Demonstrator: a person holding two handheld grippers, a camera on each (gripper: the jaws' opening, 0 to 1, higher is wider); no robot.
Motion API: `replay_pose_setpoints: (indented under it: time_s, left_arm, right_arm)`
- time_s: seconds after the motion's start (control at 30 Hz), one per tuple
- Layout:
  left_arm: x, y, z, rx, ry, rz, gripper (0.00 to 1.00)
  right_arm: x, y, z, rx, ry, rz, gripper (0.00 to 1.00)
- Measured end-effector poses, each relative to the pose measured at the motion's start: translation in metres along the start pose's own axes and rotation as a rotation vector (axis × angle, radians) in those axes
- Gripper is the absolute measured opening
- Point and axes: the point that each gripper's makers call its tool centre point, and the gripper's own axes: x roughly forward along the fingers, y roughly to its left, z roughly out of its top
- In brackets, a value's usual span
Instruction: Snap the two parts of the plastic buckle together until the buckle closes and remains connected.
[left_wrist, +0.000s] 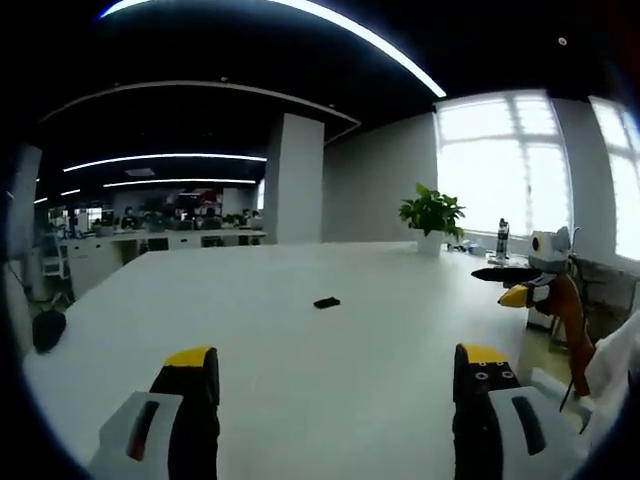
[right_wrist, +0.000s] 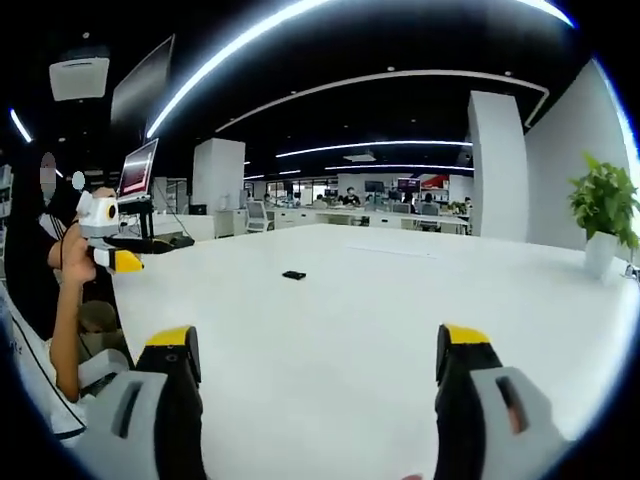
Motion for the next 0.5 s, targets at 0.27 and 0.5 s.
replay_pose_setpoints:
  time_s: [0.27,0.5]
  left_arm:
    - [-0.0085,0.0086,0.0023,-0.025,-0.023,0.053,0.99]
    - [-0.0095,0.0115,-0.0054,-0.038,-0.008,0.054,0.99]
  right_arm:
    - [-0.0037,-0.0022,-0.0027,-0.001,0.014,-0.036,0.99]
    - [-0.0031,-0.0048,-0.0087,0.009,0.034,-0.059,0.99]
